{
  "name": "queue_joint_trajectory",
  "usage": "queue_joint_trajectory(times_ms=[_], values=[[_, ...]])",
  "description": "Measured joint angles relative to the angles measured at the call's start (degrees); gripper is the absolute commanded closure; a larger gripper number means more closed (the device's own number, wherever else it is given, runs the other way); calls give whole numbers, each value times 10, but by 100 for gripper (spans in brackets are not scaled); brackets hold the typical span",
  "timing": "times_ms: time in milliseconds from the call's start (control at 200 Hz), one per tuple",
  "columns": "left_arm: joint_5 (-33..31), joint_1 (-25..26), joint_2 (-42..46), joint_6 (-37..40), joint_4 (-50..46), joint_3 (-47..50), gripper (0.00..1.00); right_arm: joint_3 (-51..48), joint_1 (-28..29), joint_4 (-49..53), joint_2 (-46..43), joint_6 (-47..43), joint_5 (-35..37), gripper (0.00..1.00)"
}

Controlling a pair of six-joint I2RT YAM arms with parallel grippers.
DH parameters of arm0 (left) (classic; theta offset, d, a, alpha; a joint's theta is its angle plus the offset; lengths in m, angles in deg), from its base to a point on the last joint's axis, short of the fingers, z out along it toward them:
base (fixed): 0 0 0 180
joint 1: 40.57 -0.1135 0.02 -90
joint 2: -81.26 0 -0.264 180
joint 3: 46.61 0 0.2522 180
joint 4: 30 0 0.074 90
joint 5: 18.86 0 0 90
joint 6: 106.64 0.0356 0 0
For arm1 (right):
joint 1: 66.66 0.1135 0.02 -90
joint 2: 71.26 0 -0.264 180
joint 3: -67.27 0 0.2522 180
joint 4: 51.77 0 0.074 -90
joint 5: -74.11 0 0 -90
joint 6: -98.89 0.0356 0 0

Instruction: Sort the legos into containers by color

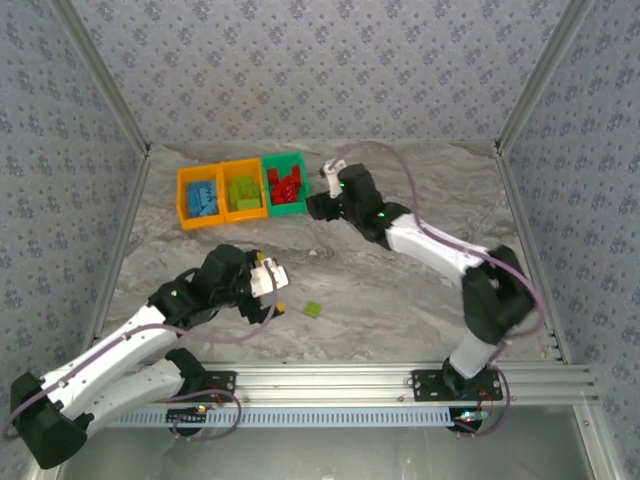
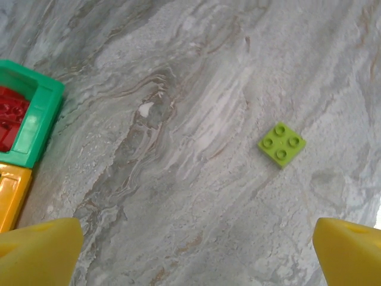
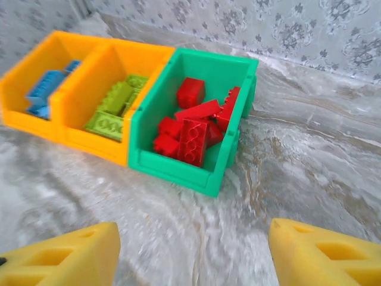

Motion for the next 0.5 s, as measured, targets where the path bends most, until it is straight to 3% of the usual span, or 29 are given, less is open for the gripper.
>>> queue_joint_trajectory(times_ms=[110,310,500], values=[[-7,9,-32,-104,-5,-67,13,-61,-4,48,-115,13,-17,11],[-44,56,-144,-312,-50,-163,15,-90,-3,237,-258,64,-31,0],[-67,136,-281,-436,-80,-187,16,-147,-4,360,-364,113,-46,0]])
